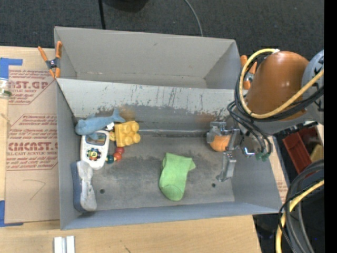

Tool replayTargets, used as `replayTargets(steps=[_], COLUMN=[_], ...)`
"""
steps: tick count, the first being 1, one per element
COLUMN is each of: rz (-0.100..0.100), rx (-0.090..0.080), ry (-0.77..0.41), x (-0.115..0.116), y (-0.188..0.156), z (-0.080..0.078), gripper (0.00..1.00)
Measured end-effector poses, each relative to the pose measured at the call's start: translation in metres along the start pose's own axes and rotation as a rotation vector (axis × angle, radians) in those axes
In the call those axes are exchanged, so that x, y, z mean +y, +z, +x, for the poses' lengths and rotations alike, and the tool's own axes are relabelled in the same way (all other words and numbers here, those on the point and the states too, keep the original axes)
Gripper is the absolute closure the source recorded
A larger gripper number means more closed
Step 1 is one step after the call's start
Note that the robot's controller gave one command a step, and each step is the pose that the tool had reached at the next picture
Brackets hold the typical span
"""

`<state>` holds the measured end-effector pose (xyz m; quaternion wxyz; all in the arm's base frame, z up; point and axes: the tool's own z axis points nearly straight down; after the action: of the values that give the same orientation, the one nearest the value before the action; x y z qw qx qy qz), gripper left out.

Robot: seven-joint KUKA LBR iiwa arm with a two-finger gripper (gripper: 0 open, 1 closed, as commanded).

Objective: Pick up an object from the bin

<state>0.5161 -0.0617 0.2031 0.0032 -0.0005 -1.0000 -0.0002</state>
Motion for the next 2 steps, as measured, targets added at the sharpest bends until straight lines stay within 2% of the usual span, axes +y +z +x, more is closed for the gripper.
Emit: replayTargets(steps=[1, 2], rz=[0.001, 0.002], rx=[-0.008, -0.013], ry=[-0.001, -0.01], x=[0.0, 0.028], y=[-0.005, 0.041], z=[-0.001, -0.008], gripper=[0.0, 0.0])
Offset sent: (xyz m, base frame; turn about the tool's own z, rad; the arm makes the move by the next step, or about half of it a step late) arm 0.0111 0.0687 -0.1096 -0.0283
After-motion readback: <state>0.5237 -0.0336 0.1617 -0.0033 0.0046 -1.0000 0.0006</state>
